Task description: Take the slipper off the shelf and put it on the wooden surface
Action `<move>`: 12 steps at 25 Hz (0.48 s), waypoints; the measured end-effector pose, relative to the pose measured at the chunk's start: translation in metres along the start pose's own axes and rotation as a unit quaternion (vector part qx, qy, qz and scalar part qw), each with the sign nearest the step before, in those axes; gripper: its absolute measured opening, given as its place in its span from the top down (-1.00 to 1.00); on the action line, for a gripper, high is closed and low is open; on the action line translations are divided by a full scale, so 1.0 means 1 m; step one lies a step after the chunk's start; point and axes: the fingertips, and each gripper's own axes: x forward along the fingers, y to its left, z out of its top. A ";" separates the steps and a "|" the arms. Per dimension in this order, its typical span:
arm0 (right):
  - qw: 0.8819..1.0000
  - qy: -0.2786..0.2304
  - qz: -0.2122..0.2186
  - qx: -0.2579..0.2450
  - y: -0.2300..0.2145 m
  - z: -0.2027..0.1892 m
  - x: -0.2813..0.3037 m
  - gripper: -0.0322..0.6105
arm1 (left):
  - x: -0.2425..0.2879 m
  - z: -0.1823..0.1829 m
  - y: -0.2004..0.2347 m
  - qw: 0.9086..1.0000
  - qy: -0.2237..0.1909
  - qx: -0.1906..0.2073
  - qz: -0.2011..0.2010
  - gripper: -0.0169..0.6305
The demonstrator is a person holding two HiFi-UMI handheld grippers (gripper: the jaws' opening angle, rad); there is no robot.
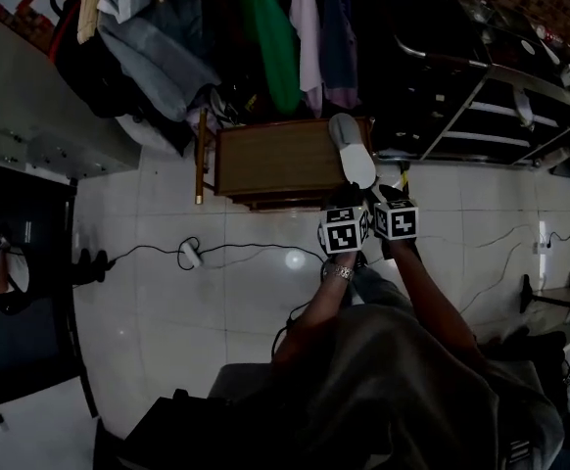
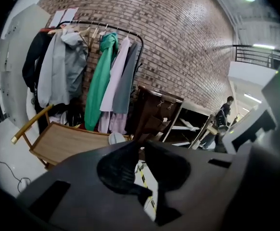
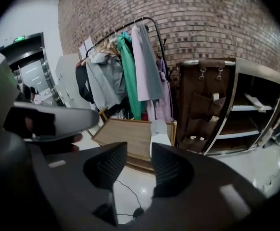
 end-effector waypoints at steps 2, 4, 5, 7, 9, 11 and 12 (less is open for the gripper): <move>1.000 -0.019 -0.010 -0.003 0.000 0.003 -0.022 0.52 | -0.002 -0.002 -0.018 1.000 -0.005 0.016 0.001 0.83; 0.999 -0.030 -0.028 -0.003 -0.009 0.003 -0.040 0.62 | -0.003 -0.010 -0.034 0.999 0.004 0.030 -0.008 0.84; 0.999 -0.034 -0.034 0.001 -0.014 0.001 -0.048 0.62 | -0.004 -0.014 -0.041 0.999 0.011 0.039 -0.013 0.84; 0.999 -0.040 -0.033 0.006 -0.017 -0.001 -0.058 0.63 | -0.009 -0.021 -0.051 0.998 0.022 0.058 -0.017 0.84; 0.999 -0.048 -0.024 0.001 -0.015 0.003 -0.061 0.64 | -0.015 -0.021 -0.058 0.997 0.029 0.074 -0.014 0.84; 0.998 -0.062 -0.022 -0.008 -0.015 0.013 -0.065 0.65 | -0.016 -0.013 -0.062 0.996 0.027 0.083 -0.009 0.84; 0.997 -0.073 -0.025 -0.009 -0.016 0.021 -0.069 0.65 | -0.017 -0.007 -0.063 0.996 0.024 0.085 -0.007 0.84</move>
